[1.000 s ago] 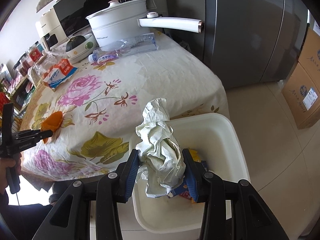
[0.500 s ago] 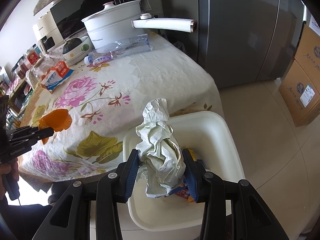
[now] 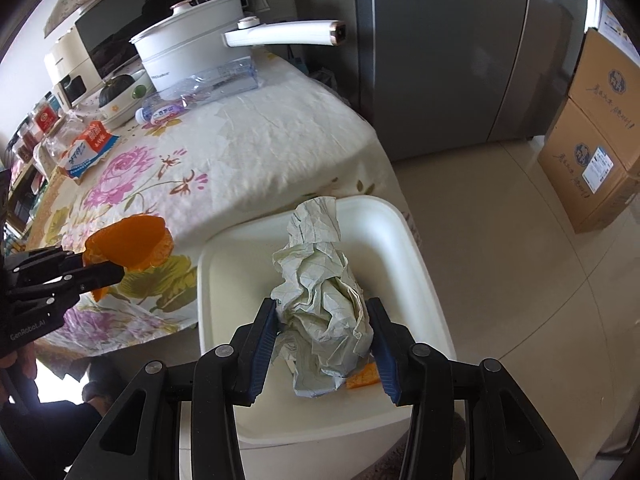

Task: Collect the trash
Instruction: 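Open both grippers over the white bin to drop the peel and bag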

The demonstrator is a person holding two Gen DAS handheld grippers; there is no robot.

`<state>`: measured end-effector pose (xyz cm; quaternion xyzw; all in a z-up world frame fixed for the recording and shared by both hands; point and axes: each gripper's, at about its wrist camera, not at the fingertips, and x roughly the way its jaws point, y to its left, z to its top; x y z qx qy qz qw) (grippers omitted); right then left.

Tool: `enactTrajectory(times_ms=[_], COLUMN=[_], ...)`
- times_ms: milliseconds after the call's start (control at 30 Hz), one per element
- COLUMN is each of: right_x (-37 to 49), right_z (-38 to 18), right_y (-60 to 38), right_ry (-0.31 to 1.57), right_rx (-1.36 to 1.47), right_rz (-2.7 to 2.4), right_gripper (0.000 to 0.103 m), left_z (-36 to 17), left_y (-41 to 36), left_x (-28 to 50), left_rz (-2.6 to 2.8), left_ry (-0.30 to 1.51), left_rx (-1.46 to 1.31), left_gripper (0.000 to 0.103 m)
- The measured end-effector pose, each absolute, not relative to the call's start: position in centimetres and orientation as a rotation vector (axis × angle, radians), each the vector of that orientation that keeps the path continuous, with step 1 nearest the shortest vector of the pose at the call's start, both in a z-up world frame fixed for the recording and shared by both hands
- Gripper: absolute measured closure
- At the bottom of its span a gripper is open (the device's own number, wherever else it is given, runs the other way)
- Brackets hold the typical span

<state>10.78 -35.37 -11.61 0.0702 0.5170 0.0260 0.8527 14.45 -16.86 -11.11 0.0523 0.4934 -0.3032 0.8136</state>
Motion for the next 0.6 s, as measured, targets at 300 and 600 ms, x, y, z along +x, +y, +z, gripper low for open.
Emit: enactTrajectory(times_ms=[300, 600], right_x=[10.2, 9.7], right_z=[-11.9, -12.5], right_y=[-37.0, -38.0], right_ry=[1.099, 1.111], right_rx=[0.194, 0.187], right_rz=[0.039, 0.017], right_gripper=[0.032, 0.03], left_z=[-12.6, -13.8], left_y=[-19.4, -21.5], left_x=[14.4, 14.6], left_rz=[-0.666, -0.691], left_ry=[1.086, 1.087], left_rx=[0.133, 0.129], left_gripper=[0.078, 0.078])
